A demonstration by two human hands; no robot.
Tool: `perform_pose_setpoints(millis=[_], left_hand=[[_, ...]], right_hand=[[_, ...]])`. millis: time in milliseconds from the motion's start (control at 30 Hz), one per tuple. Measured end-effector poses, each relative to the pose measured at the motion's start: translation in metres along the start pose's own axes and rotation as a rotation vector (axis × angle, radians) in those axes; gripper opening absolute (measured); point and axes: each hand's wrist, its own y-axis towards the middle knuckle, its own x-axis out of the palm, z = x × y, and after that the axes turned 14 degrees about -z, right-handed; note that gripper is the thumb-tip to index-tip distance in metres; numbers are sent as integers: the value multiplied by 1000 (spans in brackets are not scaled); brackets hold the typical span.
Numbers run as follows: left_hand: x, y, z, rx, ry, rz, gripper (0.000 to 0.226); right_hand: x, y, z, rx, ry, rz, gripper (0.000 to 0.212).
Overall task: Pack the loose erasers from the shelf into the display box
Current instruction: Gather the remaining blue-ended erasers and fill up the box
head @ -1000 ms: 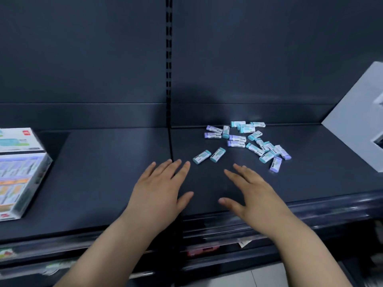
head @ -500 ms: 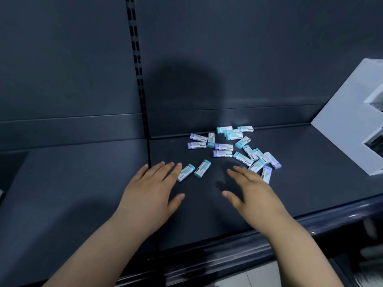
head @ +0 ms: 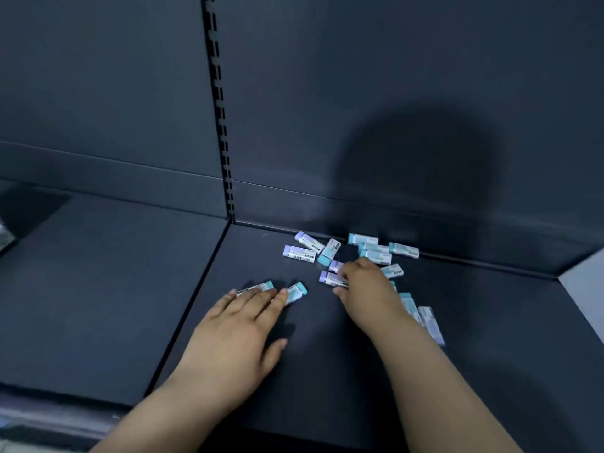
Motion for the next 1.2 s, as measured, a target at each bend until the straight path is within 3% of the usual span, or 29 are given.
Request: perform_pose_setpoints(millis=[100, 233, 367, 600, 700, 833, 933, 1033, 1100, 1200], left_hand=[[4, 0, 14, -87, -56, -4, 64], [6, 8, 31, -104, -264, -39, 63], [15, 33, 48, -27, -391, -55, 72], [19, 54, 43, 36, -502, 2, 77], [15, 49, 30, 8, -433, 10, 71], [7, 43, 11, -109, -258, 38, 72], [0, 36, -1, -172, -219, 51, 70], [-6, 30, -10, -195, -201, 56, 69], [-8, 27, -16, -196, -194, 63, 68], [-11, 22, -22, -154, -193, 59, 66]], right_hand=[[-3, -5, 5, -97, -20, 30, 21], [-1, -38, 8, -221, 230, 144, 10], [6, -54, 8, -194, 569, 156, 6], [10, -52, 9, -152, 813, -17, 15], [-2, -39, 5, -212, 681, -94, 5], [-17, 13, -14, -294, 399, 122, 8], [-9, 55, -39, -317, 106, 45, 25], [-2, 73, -55, -270, -189, 30, 24], [-2, 70, -56, -267, -172, 62, 23], [-10, 42, -50, -267, 302, 80, 33]])
